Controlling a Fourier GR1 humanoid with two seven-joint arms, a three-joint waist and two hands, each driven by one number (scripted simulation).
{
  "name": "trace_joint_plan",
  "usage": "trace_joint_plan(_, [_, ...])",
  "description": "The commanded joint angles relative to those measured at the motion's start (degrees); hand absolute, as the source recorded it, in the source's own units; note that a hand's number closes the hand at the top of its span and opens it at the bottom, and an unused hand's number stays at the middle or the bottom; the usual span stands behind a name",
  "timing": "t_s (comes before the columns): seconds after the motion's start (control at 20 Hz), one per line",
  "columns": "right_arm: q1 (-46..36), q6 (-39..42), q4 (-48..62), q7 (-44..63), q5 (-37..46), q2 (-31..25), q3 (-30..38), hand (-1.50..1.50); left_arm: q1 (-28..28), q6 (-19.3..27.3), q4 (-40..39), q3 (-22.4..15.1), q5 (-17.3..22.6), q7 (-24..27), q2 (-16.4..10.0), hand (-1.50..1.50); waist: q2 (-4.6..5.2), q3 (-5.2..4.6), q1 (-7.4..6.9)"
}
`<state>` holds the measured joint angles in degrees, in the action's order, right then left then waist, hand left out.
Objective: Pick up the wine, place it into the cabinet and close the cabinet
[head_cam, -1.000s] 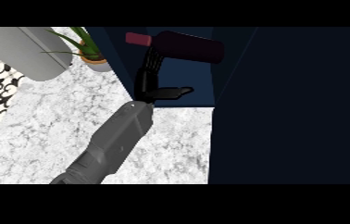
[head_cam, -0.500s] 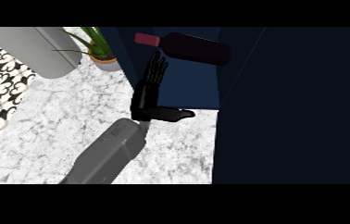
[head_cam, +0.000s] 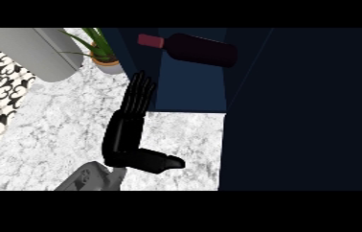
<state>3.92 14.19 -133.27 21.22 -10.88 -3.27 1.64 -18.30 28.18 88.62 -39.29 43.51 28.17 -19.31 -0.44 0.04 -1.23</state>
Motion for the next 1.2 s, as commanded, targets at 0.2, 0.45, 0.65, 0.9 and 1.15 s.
trace_joint_plan(0.2, [2.5, 5.3, -1.3, 0.4, 0.8, -3.2, -2.8, 1.5, 13.1, 3.3, 19.2, 1.1, -3.6, -3.8, -7.1, -1.5, 0.21, -0.01, 0.76])
trace_joint_plan(0.45, [2.5, 12.5, -3.0, 3.2, -1.2, -8.3, -7.4, 1.5, 20.9, 4.7, 25.0, 2.5, -4.9, -1.0, -11.2, -1.5, 0.04, -0.04, -0.14])
trace_joint_plan(0.65, [3.8, 12.7, -5.6, 6.0, -0.9, -6.9, -13.1, 1.5, 26.8, 4.5, 30.2, 5.1, -6.2, -0.2, -14.5, -1.5, 0.2, -0.05, 0.45])
trace_joint_plan(0.9, [4.8, 11.1, -8.9, 13.4, -7.2, -6.5, -18.1, 1.5, 35.4, -1.5, 34.2, 13.5, -0.7, 2.2, -19.6, -1.5, 0.16, -0.12, 0.01])
trace_joint_plan(1.15, [3.9, 6.6, -11.5, 16.9, 1.5, -1.8, -30.6, 1.5, 41.8, -6.1, 36.1, 20.7, 2.9, 3.4, -21.4, -1.5, 0.1, -0.14, 0.25])
